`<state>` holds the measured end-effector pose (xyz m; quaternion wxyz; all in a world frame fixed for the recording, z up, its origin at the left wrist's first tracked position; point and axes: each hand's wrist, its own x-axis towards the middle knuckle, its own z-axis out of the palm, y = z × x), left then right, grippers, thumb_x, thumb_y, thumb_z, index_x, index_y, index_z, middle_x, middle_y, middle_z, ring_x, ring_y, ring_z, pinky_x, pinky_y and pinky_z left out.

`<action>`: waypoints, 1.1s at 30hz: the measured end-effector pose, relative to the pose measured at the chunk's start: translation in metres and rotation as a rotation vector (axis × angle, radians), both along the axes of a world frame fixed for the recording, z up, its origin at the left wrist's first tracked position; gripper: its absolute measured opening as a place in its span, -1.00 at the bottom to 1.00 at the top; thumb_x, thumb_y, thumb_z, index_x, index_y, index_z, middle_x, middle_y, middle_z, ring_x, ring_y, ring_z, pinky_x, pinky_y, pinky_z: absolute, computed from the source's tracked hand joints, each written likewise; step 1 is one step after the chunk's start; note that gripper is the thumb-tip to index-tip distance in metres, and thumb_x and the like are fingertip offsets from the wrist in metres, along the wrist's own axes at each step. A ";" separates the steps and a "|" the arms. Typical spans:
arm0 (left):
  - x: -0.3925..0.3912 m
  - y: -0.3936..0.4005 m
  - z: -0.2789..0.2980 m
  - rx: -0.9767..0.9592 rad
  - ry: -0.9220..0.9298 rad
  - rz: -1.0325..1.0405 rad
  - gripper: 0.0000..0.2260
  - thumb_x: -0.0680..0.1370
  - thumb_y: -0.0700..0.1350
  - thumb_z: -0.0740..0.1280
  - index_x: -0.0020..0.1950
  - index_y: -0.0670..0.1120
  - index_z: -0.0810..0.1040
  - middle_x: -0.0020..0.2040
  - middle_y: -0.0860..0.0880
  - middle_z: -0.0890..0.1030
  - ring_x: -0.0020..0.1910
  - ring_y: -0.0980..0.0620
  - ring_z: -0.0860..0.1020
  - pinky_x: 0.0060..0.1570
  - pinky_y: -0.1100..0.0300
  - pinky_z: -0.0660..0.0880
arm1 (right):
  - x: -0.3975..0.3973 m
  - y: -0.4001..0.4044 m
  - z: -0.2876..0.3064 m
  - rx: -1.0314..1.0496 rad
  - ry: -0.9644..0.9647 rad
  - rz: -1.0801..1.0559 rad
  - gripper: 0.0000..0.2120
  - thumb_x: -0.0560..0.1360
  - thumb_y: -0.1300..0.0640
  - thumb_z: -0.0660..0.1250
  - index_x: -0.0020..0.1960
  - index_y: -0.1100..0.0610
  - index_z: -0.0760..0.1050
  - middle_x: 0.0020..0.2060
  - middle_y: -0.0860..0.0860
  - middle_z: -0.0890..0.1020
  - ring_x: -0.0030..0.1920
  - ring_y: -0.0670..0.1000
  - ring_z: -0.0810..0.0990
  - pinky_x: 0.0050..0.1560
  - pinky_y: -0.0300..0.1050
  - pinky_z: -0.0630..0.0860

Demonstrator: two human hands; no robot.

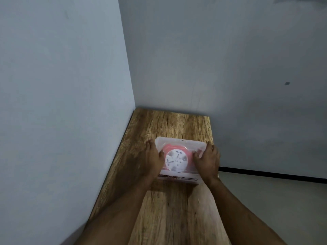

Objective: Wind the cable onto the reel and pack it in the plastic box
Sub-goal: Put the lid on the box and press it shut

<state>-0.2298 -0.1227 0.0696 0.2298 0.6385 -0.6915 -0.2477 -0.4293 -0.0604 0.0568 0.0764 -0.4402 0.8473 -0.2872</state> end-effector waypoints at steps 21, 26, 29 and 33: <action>0.004 -0.063 0.016 0.394 0.559 0.099 -0.54 0.56 0.05 0.45 0.33 -0.19 0.51 0.02 0.00 0.63 -0.22 0.16 0.58 -0.44 0.42 0.43 | -0.025 -0.038 0.015 -0.190 -0.905 -0.007 -0.73 0.45 -0.04 0.53 0.08 0.06 0.63 -0.05 0.05 0.74 -0.07 0.09 0.73 -0.17 -0.01 0.69; -0.008 -0.118 0.033 0.354 0.575 0.043 -0.56 0.56 0.07 0.44 0.33 -0.16 0.53 0.08 -0.04 0.65 -0.19 0.17 0.60 -0.45 0.45 0.44 | -0.039 -0.094 0.032 -0.196 -0.896 -0.028 -0.62 0.44 -0.05 0.55 0.15 0.15 0.64 -0.04 0.07 0.73 -0.07 0.11 0.74 -0.07 0.10 0.70; -0.018 -0.155 0.036 0.354 0.573 0.039 -0.55 0.55 0.11 0.44 0.29 -0.16 0.54 0.14 -0.07 0.67 -0.15 0.11 0.61 -0.37 0.39 0.47 | -0.052 -0.129 0.037 -0.201 -0.893 -0.033 -0.61 0.43 -0.04 0.55 0.16 0.15 0.65 -0.03 0.07 0.74 -0.07 0.12 0.74 -0.04 0.13 0.70; -0.034 -0.196 0.034 0.373 0.576 0.059 -0.61 0.57 0.08 0.43 0.25 -0.15 0.53 0.06 -0.01 0.62 -0.18 0.11 0.59 -0.33 0.34 0.46 | -0.067 -0.173 0.036 -0.187 -0.879 -0.032 -0.61 0.44 -0.04 0.55 0.16 0.16 0.64 -0.03 0.08 0.74 -0.07 0.13 0.74 -0.02 0.15 0.69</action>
